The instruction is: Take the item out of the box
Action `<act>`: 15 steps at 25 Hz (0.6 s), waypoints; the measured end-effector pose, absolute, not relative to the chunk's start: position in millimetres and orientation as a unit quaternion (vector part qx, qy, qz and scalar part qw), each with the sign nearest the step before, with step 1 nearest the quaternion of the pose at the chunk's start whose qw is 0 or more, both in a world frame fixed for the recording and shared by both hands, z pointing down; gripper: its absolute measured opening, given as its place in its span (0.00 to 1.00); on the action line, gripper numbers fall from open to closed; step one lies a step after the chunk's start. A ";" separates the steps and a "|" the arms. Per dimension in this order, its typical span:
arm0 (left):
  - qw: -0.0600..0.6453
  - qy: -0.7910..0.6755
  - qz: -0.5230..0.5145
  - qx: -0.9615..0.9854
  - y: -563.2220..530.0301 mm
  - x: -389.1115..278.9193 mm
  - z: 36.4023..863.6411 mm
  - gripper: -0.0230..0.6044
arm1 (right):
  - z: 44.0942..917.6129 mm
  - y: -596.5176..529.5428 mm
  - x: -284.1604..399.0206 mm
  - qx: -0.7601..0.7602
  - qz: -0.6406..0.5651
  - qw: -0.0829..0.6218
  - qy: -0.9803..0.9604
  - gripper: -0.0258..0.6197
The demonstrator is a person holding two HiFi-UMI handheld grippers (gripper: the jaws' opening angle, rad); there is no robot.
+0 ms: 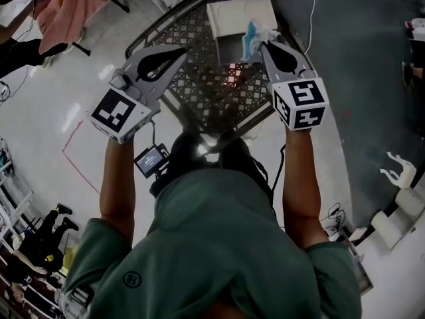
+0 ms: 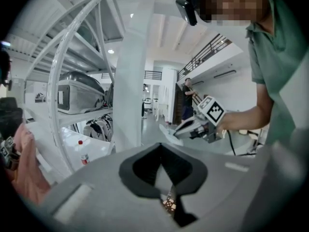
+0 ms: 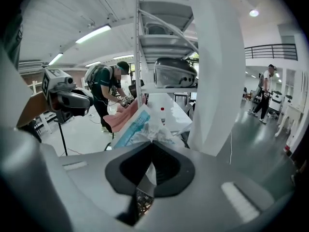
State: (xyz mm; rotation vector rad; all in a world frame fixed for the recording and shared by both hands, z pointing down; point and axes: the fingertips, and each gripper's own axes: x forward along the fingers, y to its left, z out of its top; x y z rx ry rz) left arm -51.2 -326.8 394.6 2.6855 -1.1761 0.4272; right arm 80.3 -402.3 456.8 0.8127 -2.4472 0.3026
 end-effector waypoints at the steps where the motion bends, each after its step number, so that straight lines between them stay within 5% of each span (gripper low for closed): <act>1: 0.086 -0.397 0.141 0.903 -322.2 -50.1 386.8 0.04 | 443.8 -397.4 81.9 0.302 0.108 0.260 -0.911 0.05; 15: 0.053 -0.414 0.123 0.900 -294.5 -60.1 325.9 0.04 | 305.5 -361.6 90.5 0.309 0.053 0.145 -0.939 0.05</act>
